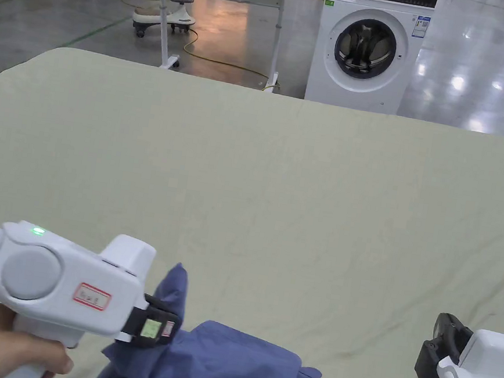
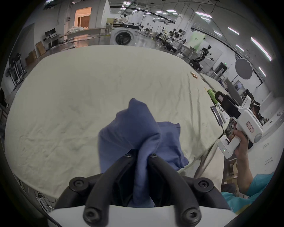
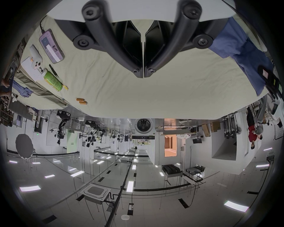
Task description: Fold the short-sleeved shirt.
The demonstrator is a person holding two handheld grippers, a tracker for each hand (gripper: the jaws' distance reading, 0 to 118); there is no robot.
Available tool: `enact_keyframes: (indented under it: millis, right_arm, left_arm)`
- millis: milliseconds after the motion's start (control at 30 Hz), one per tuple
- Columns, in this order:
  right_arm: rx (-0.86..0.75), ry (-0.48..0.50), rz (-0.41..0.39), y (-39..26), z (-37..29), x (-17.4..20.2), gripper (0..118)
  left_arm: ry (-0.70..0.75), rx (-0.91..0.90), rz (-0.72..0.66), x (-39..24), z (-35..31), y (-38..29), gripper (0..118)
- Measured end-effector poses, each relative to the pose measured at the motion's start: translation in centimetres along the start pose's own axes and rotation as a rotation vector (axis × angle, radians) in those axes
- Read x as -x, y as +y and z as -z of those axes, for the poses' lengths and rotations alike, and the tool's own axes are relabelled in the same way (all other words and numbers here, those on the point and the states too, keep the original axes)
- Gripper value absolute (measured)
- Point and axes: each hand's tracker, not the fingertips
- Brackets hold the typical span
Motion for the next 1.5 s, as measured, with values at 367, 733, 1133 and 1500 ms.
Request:
enact_keyframes:
  millis: [367,733,1133,1500]
  right_arm:
    - [0.033,-0.016,0.000,-0.7,-0.2,-0.5,0]
    - [0.037,-0.017,0.000,-0.9,-0.3,-0.3,0]
    - [0.044,-0.025,-0.001,-1.1,-0.4,-0.7,0]
    - [0.051,-0.030,0.004,-1.4,-0.6,-0.9,0]
  left_arm:
    - [-0.088,0.087,-0.012,-4.8,7.1,0.7,8]
    - [-0.085,0.157,-0.045,-7.4,12.7,-0.9,8]
    - [-0.225,0.050,-0.101,-6.0,9.8,-0.7,60]
    - [-0.288,0.115,-0.147,-6.8,16.1,-6.1,6]
